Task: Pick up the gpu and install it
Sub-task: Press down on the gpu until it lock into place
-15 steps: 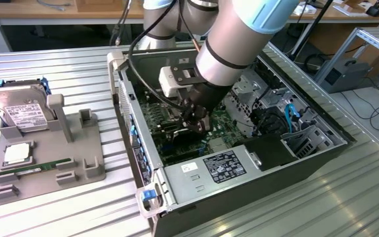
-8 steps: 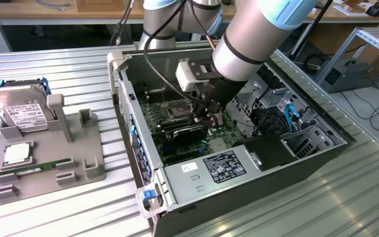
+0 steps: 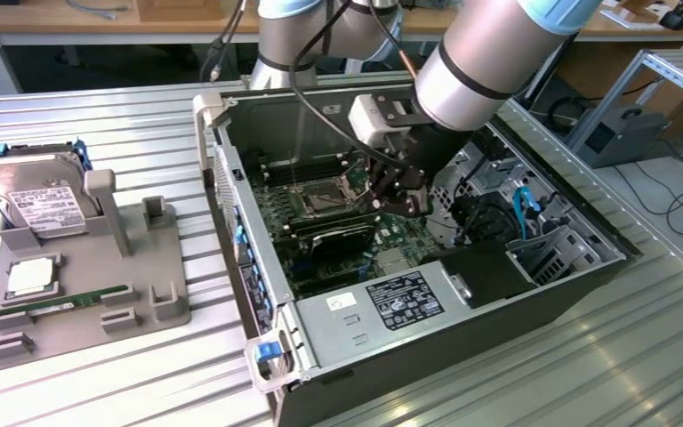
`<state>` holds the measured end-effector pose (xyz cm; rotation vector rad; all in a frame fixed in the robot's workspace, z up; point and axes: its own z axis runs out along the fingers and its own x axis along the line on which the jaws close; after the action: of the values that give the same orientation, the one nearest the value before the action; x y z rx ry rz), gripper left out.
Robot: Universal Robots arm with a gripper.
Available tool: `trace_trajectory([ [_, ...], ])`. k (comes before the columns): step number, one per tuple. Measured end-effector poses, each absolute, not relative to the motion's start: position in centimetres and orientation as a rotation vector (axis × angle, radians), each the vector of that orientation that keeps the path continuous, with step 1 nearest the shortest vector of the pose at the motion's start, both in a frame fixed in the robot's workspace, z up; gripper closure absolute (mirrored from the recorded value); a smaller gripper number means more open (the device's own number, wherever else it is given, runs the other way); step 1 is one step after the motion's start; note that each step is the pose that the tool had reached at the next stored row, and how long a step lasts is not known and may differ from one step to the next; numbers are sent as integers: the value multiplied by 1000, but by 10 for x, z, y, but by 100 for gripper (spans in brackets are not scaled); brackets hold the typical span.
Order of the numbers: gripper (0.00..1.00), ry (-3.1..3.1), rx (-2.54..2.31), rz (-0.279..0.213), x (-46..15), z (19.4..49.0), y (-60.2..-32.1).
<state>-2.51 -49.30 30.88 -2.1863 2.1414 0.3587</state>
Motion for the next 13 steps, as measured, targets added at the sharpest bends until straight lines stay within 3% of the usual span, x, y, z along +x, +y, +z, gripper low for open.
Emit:
trace_trajectory([
  [13, 89, 2149, -2191, 384, 27, 313, -493],
])
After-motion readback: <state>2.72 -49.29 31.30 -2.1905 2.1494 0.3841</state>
